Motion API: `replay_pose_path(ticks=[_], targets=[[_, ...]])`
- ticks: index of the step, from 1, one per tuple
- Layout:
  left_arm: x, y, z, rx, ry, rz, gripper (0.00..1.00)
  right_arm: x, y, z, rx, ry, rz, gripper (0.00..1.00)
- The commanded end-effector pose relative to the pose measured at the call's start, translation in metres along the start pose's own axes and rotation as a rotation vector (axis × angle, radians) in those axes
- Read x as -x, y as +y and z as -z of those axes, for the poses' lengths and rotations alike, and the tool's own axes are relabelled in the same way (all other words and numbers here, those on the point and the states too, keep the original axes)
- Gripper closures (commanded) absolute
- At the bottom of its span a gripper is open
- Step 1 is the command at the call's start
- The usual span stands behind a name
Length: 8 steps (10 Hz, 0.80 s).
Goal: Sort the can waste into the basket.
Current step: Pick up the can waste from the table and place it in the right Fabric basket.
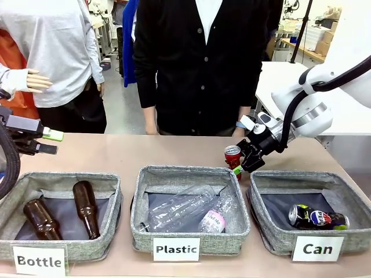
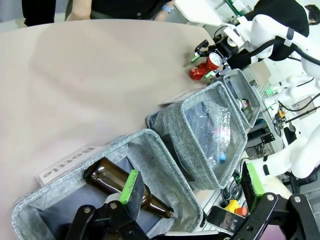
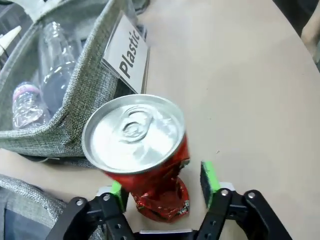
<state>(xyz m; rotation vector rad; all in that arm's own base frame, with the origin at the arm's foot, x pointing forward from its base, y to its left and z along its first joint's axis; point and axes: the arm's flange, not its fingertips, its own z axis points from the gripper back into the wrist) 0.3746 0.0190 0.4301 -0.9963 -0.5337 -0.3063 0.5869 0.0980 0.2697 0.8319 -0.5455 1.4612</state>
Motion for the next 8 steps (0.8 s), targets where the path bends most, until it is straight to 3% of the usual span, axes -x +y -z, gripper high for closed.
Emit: replay_pose_path(ticks=[1, 2, 6, 8], targets=[[0.002, -0.001, -0.002, 0.007, 0.005, 0.000, 0.00, -0.003, -0.007, -0.001, -0.012, -0.039, 0.020, 0.66], [0.002, -0.001, -0.002, 0.007, 0.005, 0.000, 0.00, -0.001, -0.007, -0.001, -0.006, -0.043, 0.027, 1.00], [0.002, -0.001, -0.002, 0.007, 0.005, 0.000, 0.00, -0.001, -0.002, -0.005, 0.017, -0.057, 0.033, 1.00], [0.002, -0.001, -0.002, 0.007, 0.005, 0.000, 0.00, -0.018, 0.025, -0.028, 0.102, -0.076, 0.032, 1.00]])
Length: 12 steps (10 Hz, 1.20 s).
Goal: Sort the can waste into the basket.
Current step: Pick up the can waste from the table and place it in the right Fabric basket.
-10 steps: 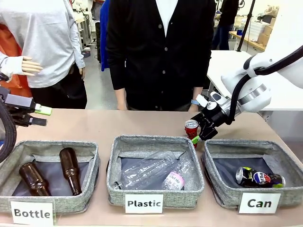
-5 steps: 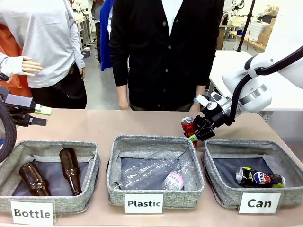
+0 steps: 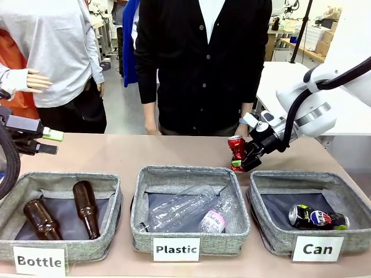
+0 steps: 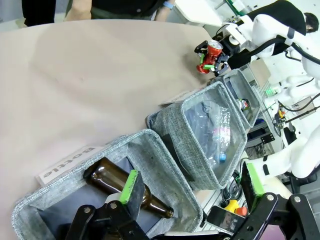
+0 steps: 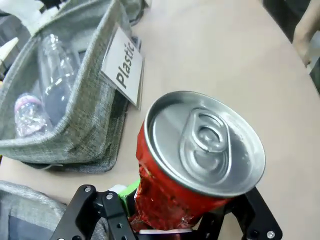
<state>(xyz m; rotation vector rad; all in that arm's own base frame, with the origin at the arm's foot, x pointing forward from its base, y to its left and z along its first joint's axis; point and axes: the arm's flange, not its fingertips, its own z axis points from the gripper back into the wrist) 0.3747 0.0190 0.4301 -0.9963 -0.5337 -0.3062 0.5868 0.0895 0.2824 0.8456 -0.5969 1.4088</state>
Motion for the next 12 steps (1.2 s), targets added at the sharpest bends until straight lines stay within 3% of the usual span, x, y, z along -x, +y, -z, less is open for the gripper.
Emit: replay_pose_path(ticks=[1, 3, 4, 7, 10, 12], targets=[[0.002, -0.001, -0.002, 0.007, 0.005, 0.000, 0.00, -0.028, 0.045, -0.031, 0.134, -0.036, -0.014, 1.00], [0.002, -0.001, -0.002, 0.007, 0.005, 0.000, 0.00, -0.054, 0.092, -0.068, 0.219, -0.047, 0.000, 1.00], [0.002, -0.001, -0.002, 0.007, 0.005, 0.000, 0.00, -0.064, 0.122, -0.083, 0.188, 0.019, 0.007, 0.96], [0.002, -0.001, -0.002, 0.007, 0.005, 0.000, 0.00, -0.062, 0.199, -0.102, 0.104, 0.450, -0.182, 0.96], [0.002, -0.001, -0.002, 0.007, 0.005, 0.000, 0.00, -0.042, 0.220, -0.113, 0.078, 0.689, -0.234, 0.96], [0.002, -0.001, -0.002, 0.007, 0.005, 0.000, 0.00, -0.040, 0.215, -0.106, 0.050, 0.753, -0.216, 0.96]])
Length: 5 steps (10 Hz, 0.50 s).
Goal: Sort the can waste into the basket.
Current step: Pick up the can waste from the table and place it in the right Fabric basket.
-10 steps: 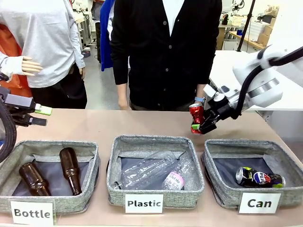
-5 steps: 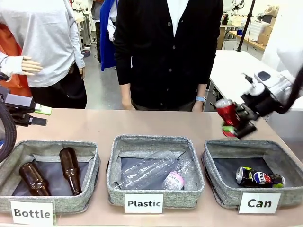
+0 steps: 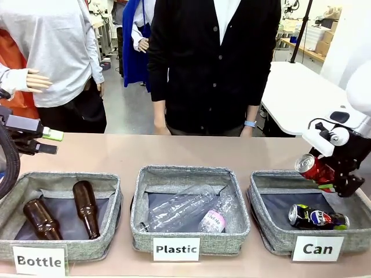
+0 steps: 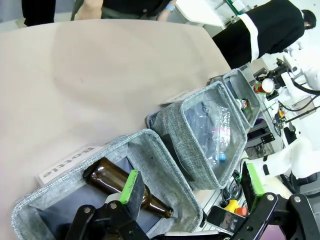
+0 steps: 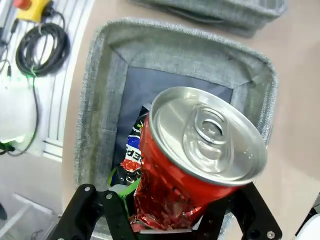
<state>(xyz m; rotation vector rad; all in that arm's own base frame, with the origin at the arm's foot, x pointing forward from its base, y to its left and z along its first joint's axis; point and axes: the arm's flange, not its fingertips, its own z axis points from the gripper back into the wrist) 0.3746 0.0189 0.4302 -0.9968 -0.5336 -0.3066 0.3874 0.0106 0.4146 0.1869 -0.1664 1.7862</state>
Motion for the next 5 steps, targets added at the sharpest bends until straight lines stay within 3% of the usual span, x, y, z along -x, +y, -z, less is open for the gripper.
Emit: replay_pose_path(ticks=[1, 2, 4, 5], targets=[[0.0022, -0.0012, -0.0025, 0.006, 0.005, 0.000, 0.00, -0.0093, -0.0066, 0.0079, -0.017, 0.045, 0.030, 0.96], [0.0022, -0.0012, -0.0025, 0.006, 0.005, 0.000, 0.00, -0.0090, -0.0081, 0.0087, -0.024, 0.061, 0.031, 0.96], [0.0022, -0.0012, -0.0025, 0.006, 0.005, 0.000, 0.00, -0.0084, -0.0117, 0.0081, -0.011, 0.041, 0.057, 0.26], [0.0022, -0.0012, -0.0025, 0.006, 0.005, 0.000, 0.00, -0.0084, -0.0116, 0.0091, -0.004, 0.032, 0.058, 0.05]])
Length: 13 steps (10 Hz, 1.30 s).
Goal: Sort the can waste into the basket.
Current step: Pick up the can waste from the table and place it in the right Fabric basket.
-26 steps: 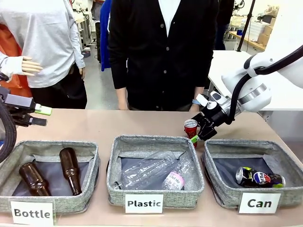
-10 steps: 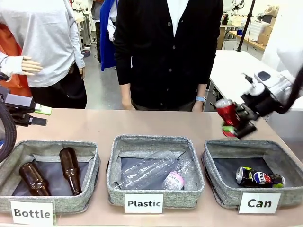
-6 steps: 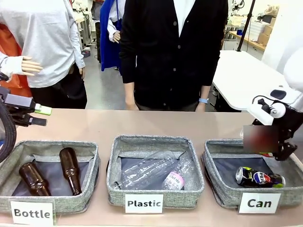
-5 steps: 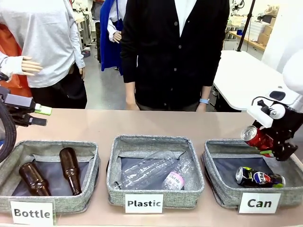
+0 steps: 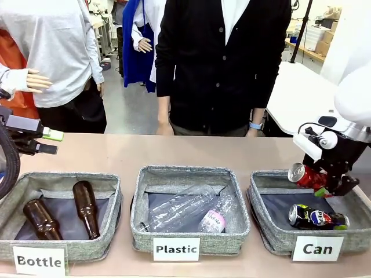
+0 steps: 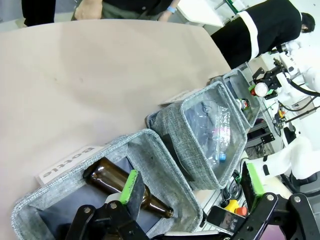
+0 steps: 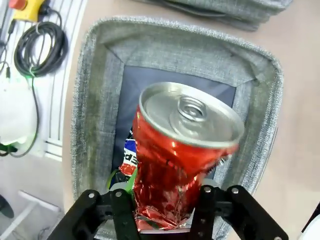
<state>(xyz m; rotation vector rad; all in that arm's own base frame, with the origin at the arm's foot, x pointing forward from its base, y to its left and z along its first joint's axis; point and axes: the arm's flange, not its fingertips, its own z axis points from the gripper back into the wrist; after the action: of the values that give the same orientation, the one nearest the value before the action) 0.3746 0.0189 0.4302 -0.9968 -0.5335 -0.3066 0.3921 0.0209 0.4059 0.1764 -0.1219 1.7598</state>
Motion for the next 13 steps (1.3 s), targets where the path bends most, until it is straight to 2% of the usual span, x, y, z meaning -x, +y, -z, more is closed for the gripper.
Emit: replay_pose_path(ticks=[1, 4, 5, 6, 7, 8, 9, 10, 11, 12, 13], targets=[[0.002, -0.001, -0.002, 0.006, 0.004, 0.000, 0.00, 0.000, -0.003, -0.002, 0.016, -0.004, 0.037, 0.00], [0.002, -0.001, -0.002, 0.006, 0.004, 0.000, 0.00, 0.005, 0.002, -0.002, 0.025, -0.010, 0.090, 0.00], [0.002, -0.001, -0.002, 0.006, 0.004, 0.000, 0.00, 0.005, 0.001, -0.002, 0.052, -0.038, 0.166, 0.00], [0.002, -0.001, -0.002, 0.006, 0.004, 0.000, 0.00, 0.003, -0.003, -0.006, 0.108, -0.174, 0.287, 0.00], [0.002, -0.001, -0.002, 0.006, 0.004, 0.000, 0.00, 0.004, -0.005, -0.012, 0.146, -0.386, 0.390, 0.00], [0.002, -0.001, -0.002, 0.006, 0.004, 0.000, 0.00, 0.004, -0.004, -0.016, 0.097, -0.690, 0.542, 0.00], [0.002, -0.001, -0.002, 0.006, 0.004, 0.000, 0.00, 0.007, -0.004, -0.014, 0.109, -0.705, 0.632, 0.00], [0.002, -0.001, -0.002, 0.006, 0.004, 0.000, 0.00, 0.005, -0.007, -0.017, 0.111, -0.944, 0.786, 0.00], [0.002, -0.001, -0.002, 0.006, 0.004, 0.000, 0.00, 0.005, -0.012, -0.021, 0.198, -1.128, 0.930, 0.00], [0.002, -0.001, -0.002, 0.006, 0.004, 0.000, 0.00, 0.003, -0.016, -0.022, 0.083, -1.290, 1.015, 0.00], [0.002, -0.001, -0.002, 0.006, 0.004, 0.000, 0.00, 0.005, -0.022, -0.019, -0.076, -1.373, 1.050, 0.00]])
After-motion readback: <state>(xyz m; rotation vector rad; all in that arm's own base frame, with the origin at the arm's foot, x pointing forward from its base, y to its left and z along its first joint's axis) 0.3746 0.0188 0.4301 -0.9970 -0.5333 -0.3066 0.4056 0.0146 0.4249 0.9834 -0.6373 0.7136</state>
